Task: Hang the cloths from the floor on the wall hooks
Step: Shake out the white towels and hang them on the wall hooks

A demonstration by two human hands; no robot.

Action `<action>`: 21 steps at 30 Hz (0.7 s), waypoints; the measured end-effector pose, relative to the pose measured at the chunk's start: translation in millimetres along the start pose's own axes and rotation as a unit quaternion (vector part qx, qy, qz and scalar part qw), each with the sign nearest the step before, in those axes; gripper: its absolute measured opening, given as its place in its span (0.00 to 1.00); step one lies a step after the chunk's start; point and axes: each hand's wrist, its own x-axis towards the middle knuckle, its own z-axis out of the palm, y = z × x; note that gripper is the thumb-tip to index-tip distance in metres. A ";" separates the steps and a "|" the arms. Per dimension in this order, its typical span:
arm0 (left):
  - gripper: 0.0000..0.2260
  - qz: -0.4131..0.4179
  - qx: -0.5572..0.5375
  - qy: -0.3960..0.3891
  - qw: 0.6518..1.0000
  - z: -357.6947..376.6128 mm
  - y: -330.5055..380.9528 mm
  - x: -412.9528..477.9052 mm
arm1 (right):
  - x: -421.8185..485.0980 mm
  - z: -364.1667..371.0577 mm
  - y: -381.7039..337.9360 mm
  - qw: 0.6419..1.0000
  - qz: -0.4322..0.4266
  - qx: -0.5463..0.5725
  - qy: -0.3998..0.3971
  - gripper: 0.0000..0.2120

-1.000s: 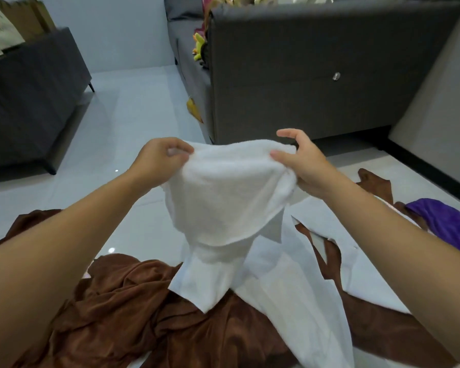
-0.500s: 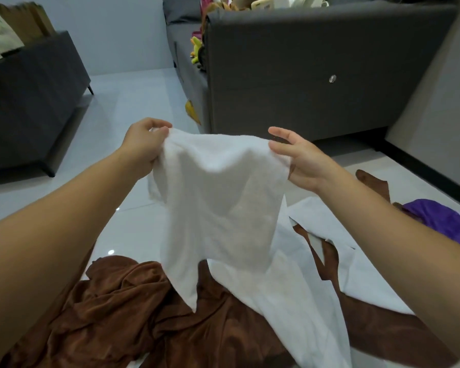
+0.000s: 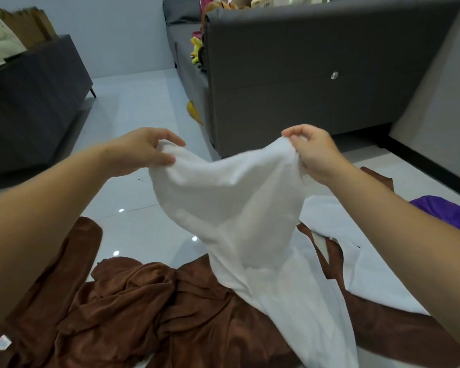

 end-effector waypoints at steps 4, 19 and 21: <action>0.10 -0.041 -0.051 0.023 0.998 -1.6 -6.1 0.2 | 8.7 -17.1 -1.7 0.998 0.039 0.040 0.041 0.12; 0.14 0.003 0.016 0.033 0.999 -1.6 -1.8 11.0 | 13.0 -53.4 -13.4 0.990 0.051 0.128 -0.013 0.10; 0.12 -0.011 0.006 0.040 0.999 1.9 -1.4 11.4 | 13.0 -56.0 -13.3 0.999 0.027 0.015 -0.022 0.10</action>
